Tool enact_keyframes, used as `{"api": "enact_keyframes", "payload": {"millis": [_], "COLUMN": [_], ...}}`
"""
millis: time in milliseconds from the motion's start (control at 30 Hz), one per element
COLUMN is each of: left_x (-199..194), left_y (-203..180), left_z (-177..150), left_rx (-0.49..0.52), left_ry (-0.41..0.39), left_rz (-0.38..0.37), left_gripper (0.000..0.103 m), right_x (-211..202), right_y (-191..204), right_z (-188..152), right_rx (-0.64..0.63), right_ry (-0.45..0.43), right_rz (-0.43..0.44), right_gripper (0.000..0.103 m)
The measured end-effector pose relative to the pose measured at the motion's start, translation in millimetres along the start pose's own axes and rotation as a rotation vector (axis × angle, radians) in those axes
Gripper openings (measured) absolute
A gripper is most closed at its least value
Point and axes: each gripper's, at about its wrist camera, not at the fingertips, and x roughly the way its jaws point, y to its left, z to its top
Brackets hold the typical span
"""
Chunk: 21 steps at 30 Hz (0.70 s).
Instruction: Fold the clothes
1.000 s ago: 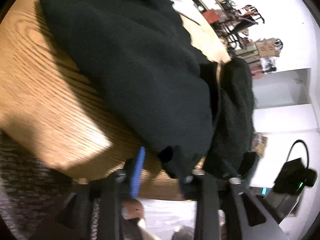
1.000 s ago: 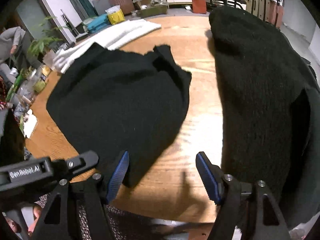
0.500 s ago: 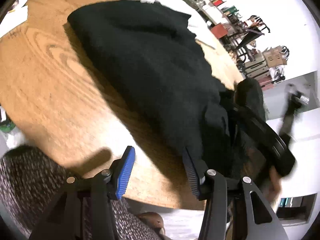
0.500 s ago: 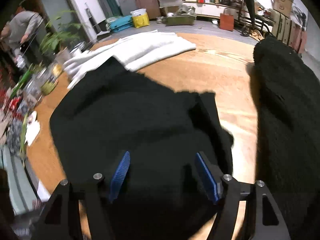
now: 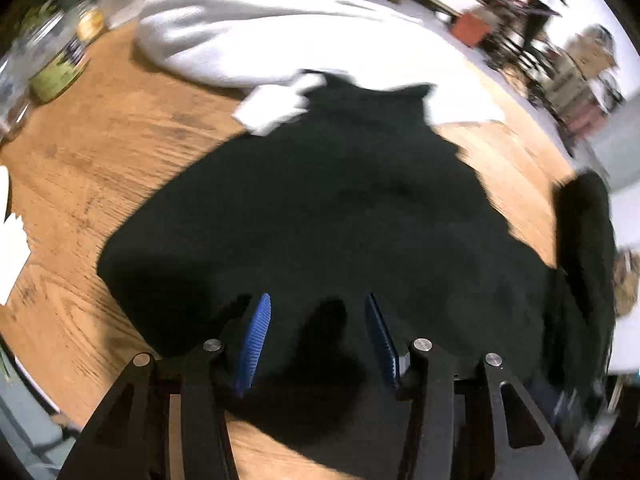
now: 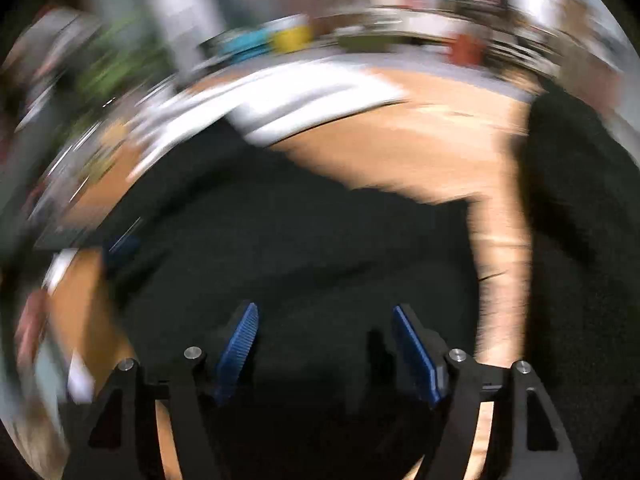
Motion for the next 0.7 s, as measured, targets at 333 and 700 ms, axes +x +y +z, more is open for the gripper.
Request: {"api": "enact_keyframes", "payload": {"millis": [333,700], "left_x": [8.8,-8.7], "left_y": [44.7,28.1], "left_z": [17.4,-55.0], "left_rx": [-0.142,0.194], "left_ry": [-0.028,0.119], "left_rz": [0.109,0.067], "left_gripper": [0.049,0.049], "right_x": [17.8,-12.4], "right_y": [39.5,36.7], "right_z": [-68.0,-121.9], "right_rx": [-0.296,-0.301], "right_ry": [0.138,0.352], "right_rz": [0.007,-0.007], "right_gripper": [0.076,0.077]}}
